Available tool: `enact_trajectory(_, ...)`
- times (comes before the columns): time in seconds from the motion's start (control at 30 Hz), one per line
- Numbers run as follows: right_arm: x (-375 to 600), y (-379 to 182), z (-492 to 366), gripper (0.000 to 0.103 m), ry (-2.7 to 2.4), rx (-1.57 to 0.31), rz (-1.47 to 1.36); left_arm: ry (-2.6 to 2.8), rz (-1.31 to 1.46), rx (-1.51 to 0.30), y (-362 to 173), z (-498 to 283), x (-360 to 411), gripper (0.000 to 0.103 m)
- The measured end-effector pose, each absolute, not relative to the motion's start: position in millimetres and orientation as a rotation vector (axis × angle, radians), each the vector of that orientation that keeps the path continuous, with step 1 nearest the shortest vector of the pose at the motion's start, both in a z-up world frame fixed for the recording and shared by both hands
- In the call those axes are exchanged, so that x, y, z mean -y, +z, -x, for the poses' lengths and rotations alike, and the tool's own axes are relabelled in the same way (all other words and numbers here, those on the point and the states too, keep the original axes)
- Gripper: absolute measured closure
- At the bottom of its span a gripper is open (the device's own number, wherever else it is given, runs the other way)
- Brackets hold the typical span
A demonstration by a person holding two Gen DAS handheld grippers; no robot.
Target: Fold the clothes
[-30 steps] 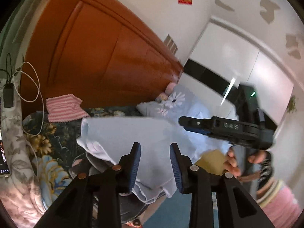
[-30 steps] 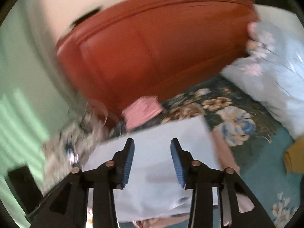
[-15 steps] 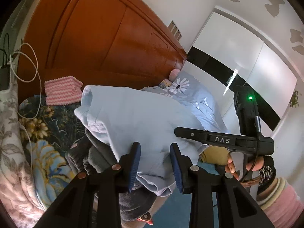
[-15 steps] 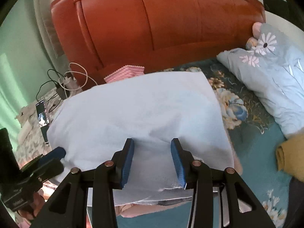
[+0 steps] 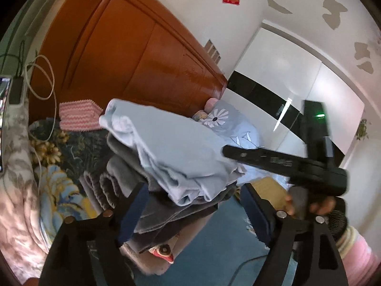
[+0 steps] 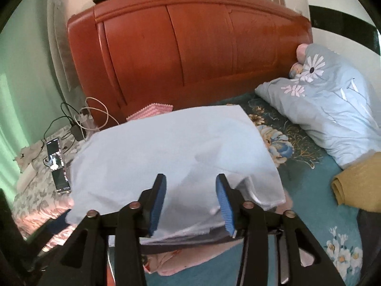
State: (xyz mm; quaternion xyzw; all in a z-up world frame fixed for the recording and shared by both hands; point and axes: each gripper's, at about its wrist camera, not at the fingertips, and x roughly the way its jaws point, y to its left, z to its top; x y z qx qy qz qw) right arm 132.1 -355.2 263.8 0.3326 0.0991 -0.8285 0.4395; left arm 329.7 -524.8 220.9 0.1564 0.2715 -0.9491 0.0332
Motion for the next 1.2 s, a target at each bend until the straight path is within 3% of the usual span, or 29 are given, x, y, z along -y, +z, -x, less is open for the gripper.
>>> enact_trajectory(0.4, 361.5, 257.6, -156.7, 0.051, -2.150, -0.422, -0.857, -2.953, -0.480, -0.961, 206.7, -323.5, 547.0, 0.008)
enact_trajectory(0.53, 363.5, 257.5, -160.3, 0.038, -2.177, -0.460, -0.854, -2.974, -0.473, -0.983, 205.8, -325.2, 549.5, 0.006)
enact_trajectory(0.7, 363.9, 257.9, -165.9, 0.032, -2.189, -0.498, -0.866, -3.013, -0.467, -0.967, 209.9, -329.3, 548.0, 0.001)
enact_trajectory(0.73, 364.1, 257.4, -167.3, 0.022, -2.194, -0.510, -0.867, -3.019, -0.461, -0.971, 210.6, -331.2, 548.4, 0.001)
enact_trajectory(0.8, 363.8, 256.6, -169.5, 0.015, -2.204, -0.523, -0.871, -3.028, -0.461, -0.977, 212.0, -333.6, 548.7, 0.000)
enact_trajectory(1.2, 370.8, 240.5, -169.4, 0.012, -2.222, -0.574, -0.985, -3.105, -0.473, -0.944, 218.3, -350.6, 543.5, 0.000)
